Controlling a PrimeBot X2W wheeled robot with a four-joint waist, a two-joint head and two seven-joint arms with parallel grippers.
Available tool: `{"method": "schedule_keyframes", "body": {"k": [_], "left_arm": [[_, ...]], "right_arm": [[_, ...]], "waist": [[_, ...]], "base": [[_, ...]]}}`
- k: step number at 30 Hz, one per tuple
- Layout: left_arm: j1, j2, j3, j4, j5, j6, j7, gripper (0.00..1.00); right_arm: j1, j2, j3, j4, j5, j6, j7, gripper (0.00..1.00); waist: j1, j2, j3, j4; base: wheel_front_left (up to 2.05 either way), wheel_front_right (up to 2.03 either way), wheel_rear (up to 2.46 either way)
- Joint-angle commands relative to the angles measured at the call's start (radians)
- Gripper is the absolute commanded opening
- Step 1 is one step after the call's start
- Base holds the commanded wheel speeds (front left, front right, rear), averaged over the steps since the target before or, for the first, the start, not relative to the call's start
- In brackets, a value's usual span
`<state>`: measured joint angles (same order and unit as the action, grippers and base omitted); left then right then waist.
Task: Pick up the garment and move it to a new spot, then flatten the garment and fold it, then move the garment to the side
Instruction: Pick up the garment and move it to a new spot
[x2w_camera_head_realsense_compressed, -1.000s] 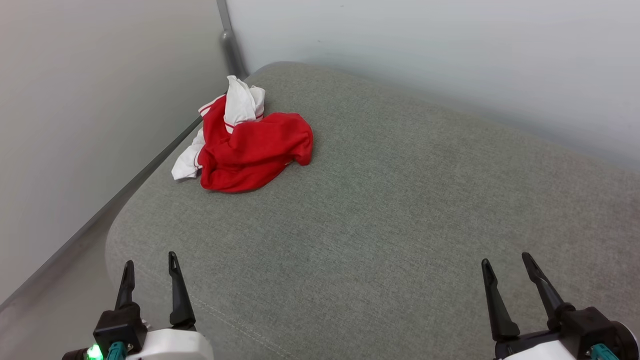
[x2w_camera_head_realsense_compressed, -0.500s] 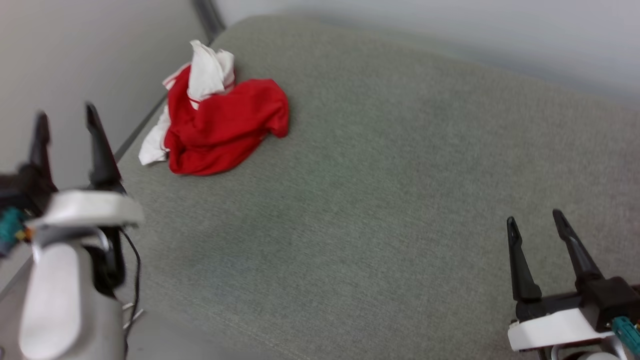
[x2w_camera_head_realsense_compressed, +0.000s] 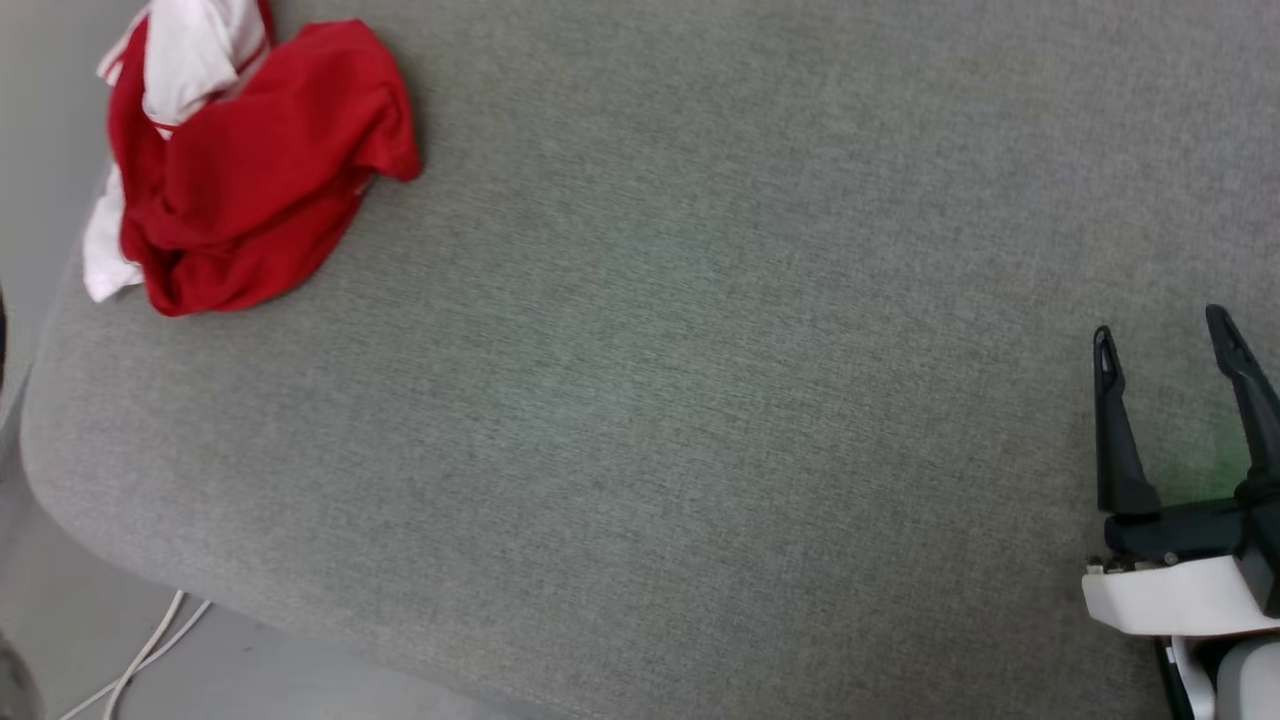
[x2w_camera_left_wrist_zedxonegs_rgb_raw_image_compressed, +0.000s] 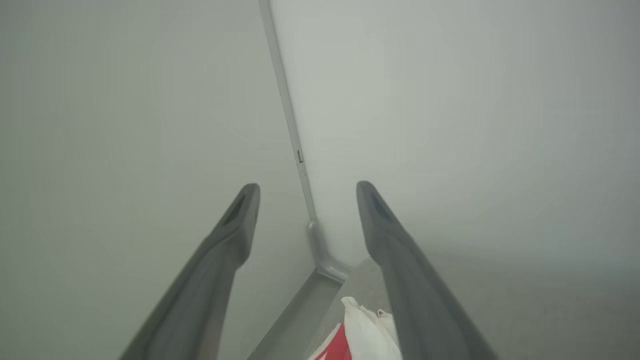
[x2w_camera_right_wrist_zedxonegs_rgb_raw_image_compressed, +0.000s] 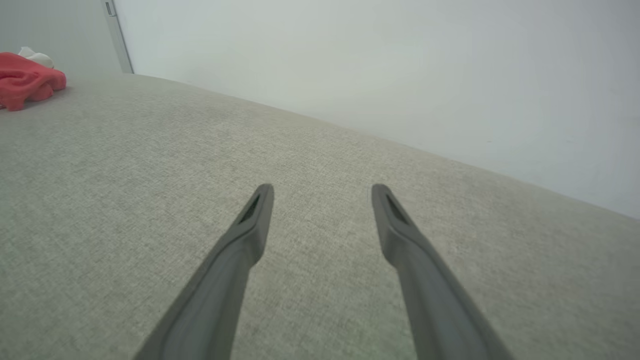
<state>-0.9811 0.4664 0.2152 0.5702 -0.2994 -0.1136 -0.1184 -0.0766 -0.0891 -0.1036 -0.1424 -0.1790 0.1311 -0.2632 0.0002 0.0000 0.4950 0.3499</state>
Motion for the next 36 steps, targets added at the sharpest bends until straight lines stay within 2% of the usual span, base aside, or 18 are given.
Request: {"method": "schedule_keyframes", "body": {"k": [1, 4, 6, 12, 18, 24, 30, 31, 32, 36], "left_arm": [[-0.024, 0.018, -0.014, 0.035, -0.02, -0.007, 0.05, 1.0], [-0.076, 0.058, -0.049, 0.117, -0.083, -0.014, 0.203, 1.0], [-0.092, 0.077, -0.127, 0.127, -0.138, -0.015, 0.291, 1.0], [-0.062, 0.144, -0.288, 0.139, -0.383, -0.014, 0.574, 1.0], [-0.023, 0.191, -0.389, 0.129, -0.576, -0.015, 0.774, 1.0], [0.029, 0.211, -0.491, 0.131, -0.668, -0.015, 0.885, 1.0], [0.056, 0.185, -0.586, 0.177, -0.684, -0.015, 0.88, 1.0], [0.052, 0.187, -0.598, 0.18, -0.678, -0.015, 0.87, 0.42], [0.046, 0.187, -0.605, 0.182, -0.684, -0.015, 0.861, 0.0], [0.009, 0.222, -0.62, 0.184, -0.695, -0.015, 0.814, 0.0]], "right_arm": [[-0.019, -0.005, 0.0, -0.016, -0.006, -0.001, -0.002, 1.0], [-0.029, -0.01, 0.001, -0.044, -0.009, -0.001, -0.002, 1.0], [-0.035, -0.013, 0.004, -0.065, -0.013, -0.001, -0.002, 1.0], [-0.05, -0.022, 0.025, -0.112, -0.027, -0.001, -0.002, 1.0], [-0.066, -0.035, 0.038, -0.145, -0.034, -0.001, -0.002, 1.0], [-0.062, -0.03, 0.041, -0.151, -0.045, -0.001, -0.002, 1.0], [-0.067, -0.025, 0.043, -0.141, -0.049, -0.001, -0.001, 1.0], [-0.067, -0.024, 0.043, -0.14, -0.05, -0.001, -0.001, 1.0], [-0.067, -0.023, 0.043, -0.139, -0.05, -0.001, -0.001, 1.0], [-0.069, -0.024, 0.049, -0.128, -0.043, -0.001, -0.001, 1.0]], "waist": [[-0.0002, 0.0, 0.037, -0.027], [-0.0002, 0.0, 0.064, -0.036], [-0.0002, 0.0, 0.081, -0.04], [-0.0002, 0.0, 0.133, -0.049], [-0.0002, 0.0, 0.175, -0.059], [-0.0002, 0.0, 0.2, -0.072], [-0.0002, 0.0, 0.208, -0.078], [-0.0002, 0.0, 0.205, -0.078], [-0.0002, 0.0, 0.201, -0.078], [-0.0002, 0.0, 0.169, -0.077]], "base": [[0.0, 0.0, 0.0], [0.0, 0.0, 0.0], [0.0, 0.0, 0.0], [0.0, 0.0, 0.0], [0.0, 0.0, 0.0], [0.0, 0.0, 0.0], [0.0, 0.0, 0.0], [0.0, 0.0, 0.0], [0.0, 0.0, 0.0], [0.0, 0.0, 0.0]]}}
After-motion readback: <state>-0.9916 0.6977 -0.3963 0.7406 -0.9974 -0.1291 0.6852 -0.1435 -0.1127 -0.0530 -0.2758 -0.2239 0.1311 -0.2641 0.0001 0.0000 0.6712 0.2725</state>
